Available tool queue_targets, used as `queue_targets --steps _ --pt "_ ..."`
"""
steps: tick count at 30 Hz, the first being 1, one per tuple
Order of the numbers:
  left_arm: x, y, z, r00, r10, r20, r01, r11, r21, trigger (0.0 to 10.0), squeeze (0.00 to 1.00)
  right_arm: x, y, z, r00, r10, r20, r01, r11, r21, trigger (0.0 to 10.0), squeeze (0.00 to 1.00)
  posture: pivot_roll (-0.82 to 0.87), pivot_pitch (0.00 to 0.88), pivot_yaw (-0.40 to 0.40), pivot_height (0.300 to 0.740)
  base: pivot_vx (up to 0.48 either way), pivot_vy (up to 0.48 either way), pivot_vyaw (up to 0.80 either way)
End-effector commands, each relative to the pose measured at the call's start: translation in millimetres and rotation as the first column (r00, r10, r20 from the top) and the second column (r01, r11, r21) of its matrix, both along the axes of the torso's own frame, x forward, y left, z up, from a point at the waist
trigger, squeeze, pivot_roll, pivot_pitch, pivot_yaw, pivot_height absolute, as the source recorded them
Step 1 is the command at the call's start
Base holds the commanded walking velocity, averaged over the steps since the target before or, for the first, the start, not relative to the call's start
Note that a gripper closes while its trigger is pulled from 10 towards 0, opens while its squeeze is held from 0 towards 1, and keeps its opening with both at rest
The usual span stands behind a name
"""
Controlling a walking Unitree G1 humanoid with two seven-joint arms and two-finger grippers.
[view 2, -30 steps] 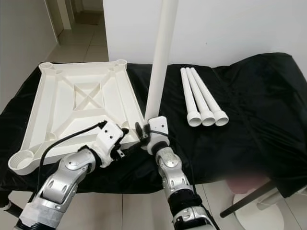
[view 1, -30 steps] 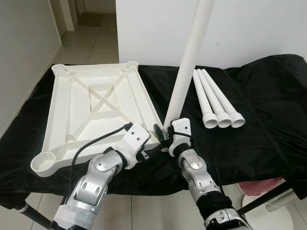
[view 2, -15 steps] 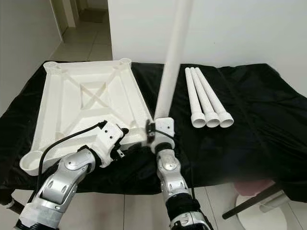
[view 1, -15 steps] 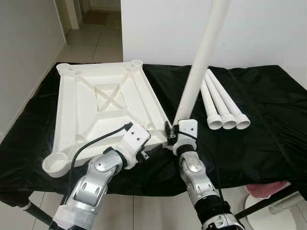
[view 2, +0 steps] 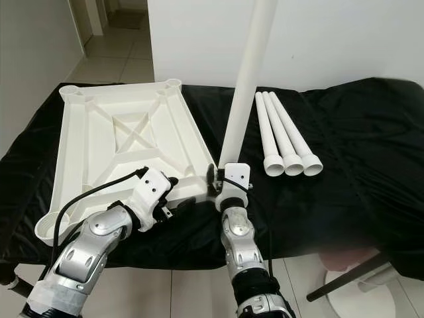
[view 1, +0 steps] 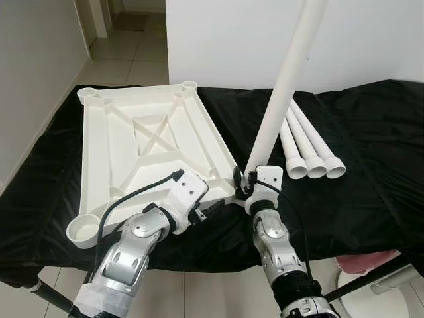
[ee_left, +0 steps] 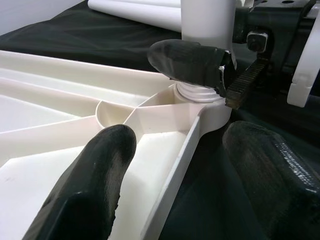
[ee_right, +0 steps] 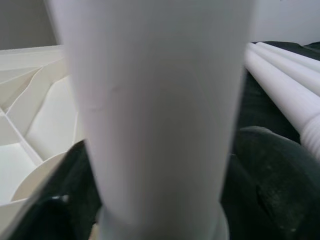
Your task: Building children table
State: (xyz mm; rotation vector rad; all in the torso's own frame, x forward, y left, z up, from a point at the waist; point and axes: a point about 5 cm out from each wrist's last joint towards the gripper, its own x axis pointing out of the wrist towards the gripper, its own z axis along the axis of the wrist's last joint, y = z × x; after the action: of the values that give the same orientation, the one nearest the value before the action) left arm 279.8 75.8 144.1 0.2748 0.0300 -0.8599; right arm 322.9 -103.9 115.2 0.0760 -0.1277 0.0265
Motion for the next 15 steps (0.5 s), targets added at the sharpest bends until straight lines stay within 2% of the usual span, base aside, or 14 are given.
queue_targets --steps 1,3,5,12,14,15 --pt "1.2 -1.3 -0.6 0.999 0.033 0.014 -0.033 0.999 0.009 10.0 0.00 -0.9 -3.5 0.8 1.000 -0.011 0.013 0.011 1.000 -0.003 10.0 1.00 0.03 0.000 -0.032 0.740 0.000 0.000 0.00" --pt "1.2 -1.3 -0.6 0.999 0.033 0.014 -0.033 0.999 0.009 10.0 0.00 -0.9 -3.5 0.8 1.000 -0.011 0.013 0.011 1.000 -0.003 10.0 1.00 0.03 0.000 -0.032 0.740 0.000 0.000 0.00" --pt "0.3 -0.7 -1.6 0.999 0.035 0.011 -0.035 0.999 0.009 10.0 0.00 -0.8 -5.8 2.2 0.999 0.031 0.026 -0.031 0.999 -0.011 10.0 0.00 0.02 0.000 -0.031 0.740 0.000 0.000 0.00" --pt "-2.0 -0.7 -3.7 1.000 0.028 0.002 -0.028 1.000 0.007 10.0 0.00 -1.0 -10.0 5.5 0.990 0.132 0.047 -0.131 0.991 -0.012 10.0 0.00 0.02 0.000 -0.027 0.740 0.000 0.000 0.00" --pt "-4.1 -2.9 -4.6 1.000 0.011 -0.005 -0.011 1.000 0.005 10.0 0.00 -1.4 -11.1 7.7 0.966 0.252 0.060 -0.251 0.968 -0.027 10.0 0.00 0.02 0.000 -0.022 0.740 0.000 0.000 0.00" --pt "-4.1 -2.9 -4.6 1.000 0.011 -0.005 -0.011 1.000 0.005 10.0 0.00 -1.4 -11.1 7.7 0.966 0.252 0.060 -0.251 0.968 -0.027 10.0 0.00 0.02 0.000 -0.022 0.740 0.000 0.000 0.00"
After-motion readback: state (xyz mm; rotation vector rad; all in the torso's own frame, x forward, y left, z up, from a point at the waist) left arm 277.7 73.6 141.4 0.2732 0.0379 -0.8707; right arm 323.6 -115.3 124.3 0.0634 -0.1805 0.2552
